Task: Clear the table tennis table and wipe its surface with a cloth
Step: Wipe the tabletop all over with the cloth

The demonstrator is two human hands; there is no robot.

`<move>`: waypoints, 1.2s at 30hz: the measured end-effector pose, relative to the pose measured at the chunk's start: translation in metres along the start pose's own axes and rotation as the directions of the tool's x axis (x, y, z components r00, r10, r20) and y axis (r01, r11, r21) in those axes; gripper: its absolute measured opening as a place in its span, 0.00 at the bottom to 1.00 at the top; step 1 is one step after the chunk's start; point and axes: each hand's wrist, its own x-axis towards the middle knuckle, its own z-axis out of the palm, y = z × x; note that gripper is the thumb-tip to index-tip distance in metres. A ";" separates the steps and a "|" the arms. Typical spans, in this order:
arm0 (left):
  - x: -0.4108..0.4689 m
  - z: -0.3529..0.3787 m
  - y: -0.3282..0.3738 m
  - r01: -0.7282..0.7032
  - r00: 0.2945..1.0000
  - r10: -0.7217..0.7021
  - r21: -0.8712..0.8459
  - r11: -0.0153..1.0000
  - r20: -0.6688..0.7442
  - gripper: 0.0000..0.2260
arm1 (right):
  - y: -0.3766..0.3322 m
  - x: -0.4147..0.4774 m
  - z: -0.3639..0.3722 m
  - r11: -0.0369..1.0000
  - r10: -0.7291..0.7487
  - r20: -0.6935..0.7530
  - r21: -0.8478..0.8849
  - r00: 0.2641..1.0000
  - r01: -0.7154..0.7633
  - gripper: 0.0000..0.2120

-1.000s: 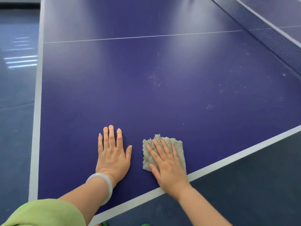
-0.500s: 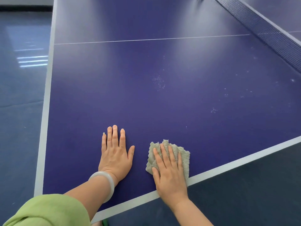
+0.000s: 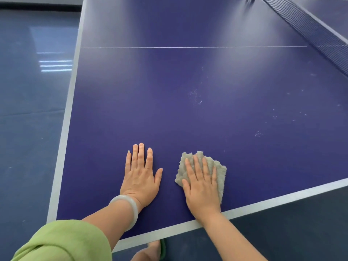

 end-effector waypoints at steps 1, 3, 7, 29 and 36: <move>0.000 0.000 0.000 0.000 1.000 0.000 -0.001 1.000 0.003 0.33 | -0.001 0.006 -0.002 0.993 -0.120 0.022 -0.001 0.993 0.120 0.29; 0.000 -0.001 -0.001 -0.001 1.000 0.001 -0.004 1.000 0.006 0.34 | 0.022 0.023 -0.008 0.963 -0.269 0.062 -0.021 0.961 0.270 0.29; -0.001 -0.001 0.000 0.000 1.000 0.000 -0.013 1.000 0.003 0.34 | 0.107 0.038 -0.018 0.997 0.055 0.048 -0.060 0.997 -0.052 0.31; 0.021 -0.023 0.029 0.023 0.997 -0.024 -0.023 0.999 -0.069 0.21 | 0.111 0.063 -0.029 0.999 0.042 0.100 0.029 0.994 -0.045 0.30; 0.063 -0.015 0.152 -0.175 0.984 0.168 -0.146 0.974 -0.064 0.25 | 0.141 0.045 -0.030 0.990 -0.142 0.084 0.027 0.986 0.140 0.28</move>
